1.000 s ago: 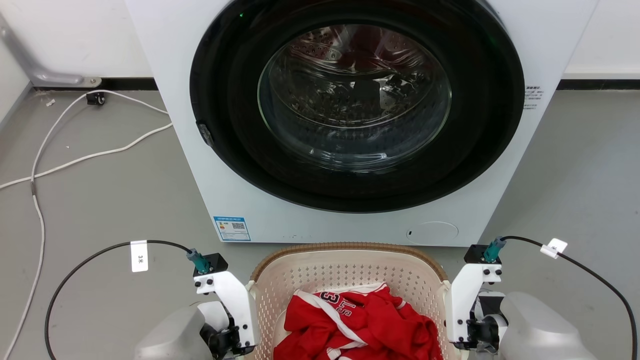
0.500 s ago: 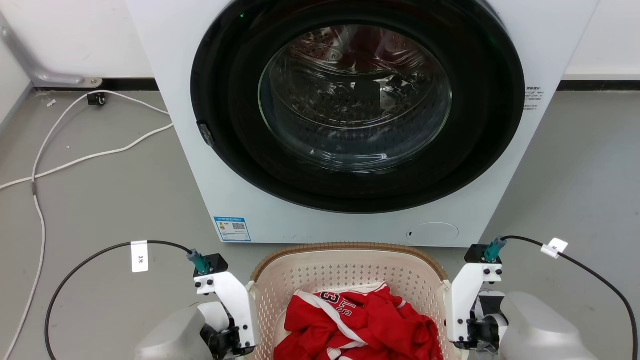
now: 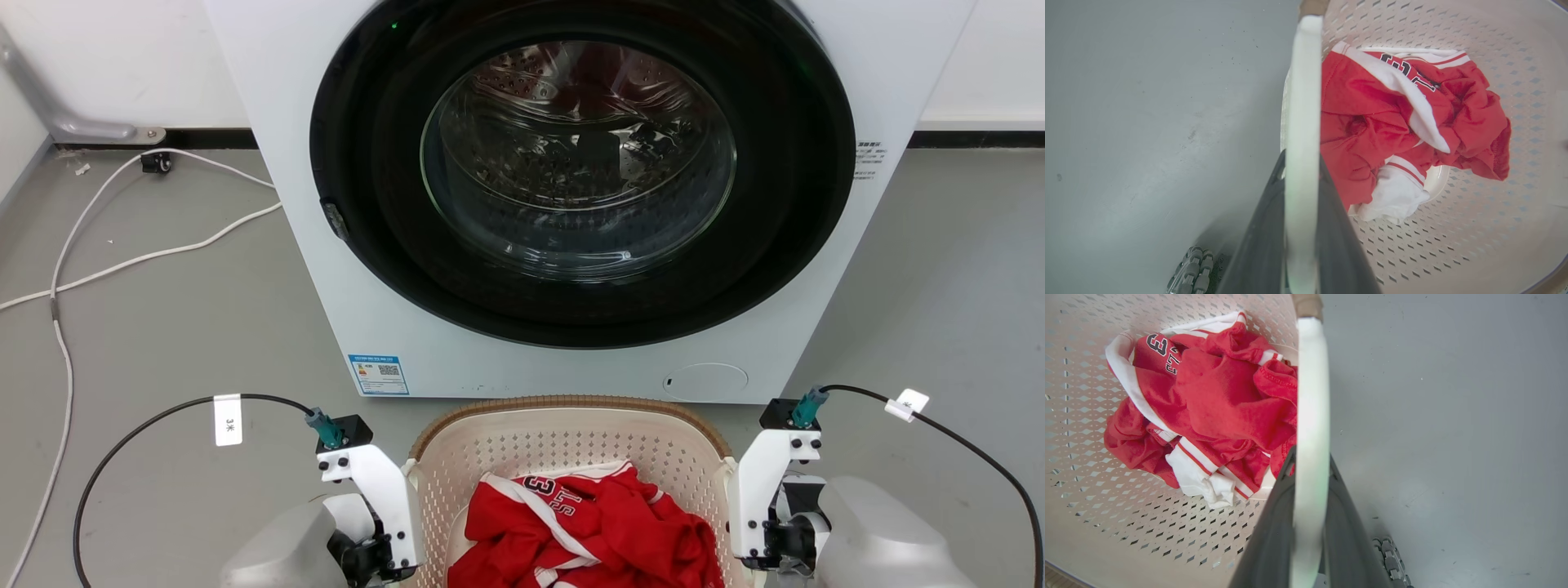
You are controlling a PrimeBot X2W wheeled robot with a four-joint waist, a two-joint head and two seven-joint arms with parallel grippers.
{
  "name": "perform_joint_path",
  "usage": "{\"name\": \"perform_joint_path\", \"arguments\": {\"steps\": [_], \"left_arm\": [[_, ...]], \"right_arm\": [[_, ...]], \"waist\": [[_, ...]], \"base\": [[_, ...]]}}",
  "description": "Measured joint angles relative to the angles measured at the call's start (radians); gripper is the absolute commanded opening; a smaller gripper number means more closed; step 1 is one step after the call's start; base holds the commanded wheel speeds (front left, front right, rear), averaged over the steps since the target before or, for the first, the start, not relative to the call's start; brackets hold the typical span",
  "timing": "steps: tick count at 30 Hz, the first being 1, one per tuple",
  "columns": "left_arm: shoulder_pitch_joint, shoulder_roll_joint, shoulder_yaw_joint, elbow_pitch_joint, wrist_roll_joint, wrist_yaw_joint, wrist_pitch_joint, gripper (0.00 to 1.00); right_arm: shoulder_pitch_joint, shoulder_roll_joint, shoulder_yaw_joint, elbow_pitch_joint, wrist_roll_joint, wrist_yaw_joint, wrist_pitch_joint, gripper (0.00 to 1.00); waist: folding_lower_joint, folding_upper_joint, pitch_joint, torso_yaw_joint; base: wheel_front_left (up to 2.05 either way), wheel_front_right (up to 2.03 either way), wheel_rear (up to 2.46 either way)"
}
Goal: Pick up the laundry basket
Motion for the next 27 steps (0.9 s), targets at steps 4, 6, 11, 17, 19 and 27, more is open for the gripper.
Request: {"name": "perform_joint_path", "arguments": {"steps": [4,6,11,17,19,27], "left_arm": [[0.000,0.000,-0.003,0.000,-0.003,0.000,-0.001,0.00],[0.000,0.000,-0.005,0.001,-0.004,0.000,-0.002,0.00],[0.000,0.000,-0.008,0.002,-0.005,0.000,-0.006,0.00],[0.000,0.000,-0.008,0.003,-0.013,0.000,-0.010,0.00],[0.000,0.000,-0.009,0.004,-0.014,0.000,-0.011,0.00],[0.000,0.000,-0.014,0.005,-0.020,0.000,-0.013,0.00]], "right_arm": [[0.000,0.000,-0.002,0.000,0.000,0.000,0.000,0.00],[0.001,0.000,-0.002,0.000,0.000,0.000,0.000,0.00],[0.003,0.000,0.000,0.000,0.003,0.000,0.000,0.00],[0.003,0.000,0.000,0.000,0.008,0.000,0.000,0.00],[0.005,0.000,0.000,0.000,0.008,0.000,0.000,0.00],[0.007,0.000,-0.002,0.000,0.008,0.000,0.003,0.00]], "waist": [[0.0000,0.0000,-0.001,0.001],[0.0000,0.0000,-0.001,0.001],[0.0000,0.0000,-0.001,0.002],[0.0000,0.0000,-0.001,0.002],[0.0000,0.0000,-0.001,0.003],[0.0000,0.0000,0.000,0.004]], "base": [[0.00,0.00,0.00],[0.00,0.00,0.00],[0.00,0.00,0.00],[0.00,0.00,0.00],[0.00,0.00,0.00],[0.00,0.00,0.00]]}}
